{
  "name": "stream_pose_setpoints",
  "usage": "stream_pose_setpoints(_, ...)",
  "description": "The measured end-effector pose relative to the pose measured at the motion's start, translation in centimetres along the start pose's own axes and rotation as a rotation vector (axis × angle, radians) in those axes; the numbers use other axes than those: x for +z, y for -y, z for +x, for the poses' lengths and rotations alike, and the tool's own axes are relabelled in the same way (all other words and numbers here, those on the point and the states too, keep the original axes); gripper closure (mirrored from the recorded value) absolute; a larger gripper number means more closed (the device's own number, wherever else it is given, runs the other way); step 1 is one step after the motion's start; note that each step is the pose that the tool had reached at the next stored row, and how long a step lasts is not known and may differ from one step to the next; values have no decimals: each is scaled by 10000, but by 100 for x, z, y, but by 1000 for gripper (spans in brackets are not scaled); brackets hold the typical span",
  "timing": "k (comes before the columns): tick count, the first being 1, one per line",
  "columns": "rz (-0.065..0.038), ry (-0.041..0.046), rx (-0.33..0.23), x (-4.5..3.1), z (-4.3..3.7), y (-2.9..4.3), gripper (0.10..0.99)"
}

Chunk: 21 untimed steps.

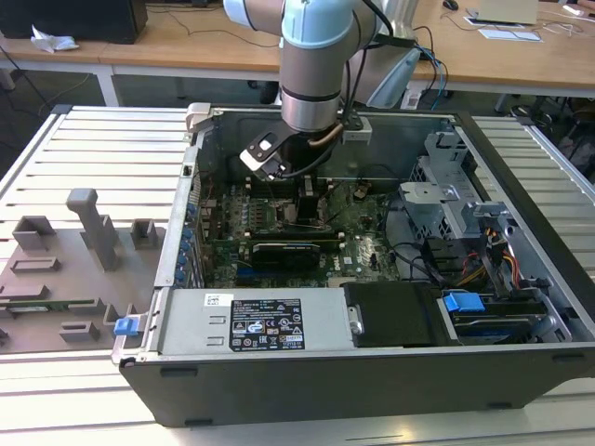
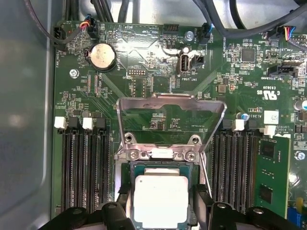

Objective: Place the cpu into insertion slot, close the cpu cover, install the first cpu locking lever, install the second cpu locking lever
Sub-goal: 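Place the cpu into insertion slot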

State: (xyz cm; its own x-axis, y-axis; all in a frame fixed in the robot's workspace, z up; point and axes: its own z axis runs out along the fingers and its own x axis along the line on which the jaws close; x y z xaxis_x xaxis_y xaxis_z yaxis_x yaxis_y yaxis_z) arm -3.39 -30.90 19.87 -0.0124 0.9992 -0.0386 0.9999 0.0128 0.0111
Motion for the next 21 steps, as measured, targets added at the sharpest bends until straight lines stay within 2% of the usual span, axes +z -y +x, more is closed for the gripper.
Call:
stream_pose_setpoints(6,-2,-3,-52,-5,-19,14,467)
stream_pose_setpoints(9,-5,-102,-50,-15,-18,25,467)
stream_pose_setpoints(15,-6,-144,-51,-11,-18,40,467)
stream_pose_setpoints(21,-5,-149,-51,-9,-7,41,467)
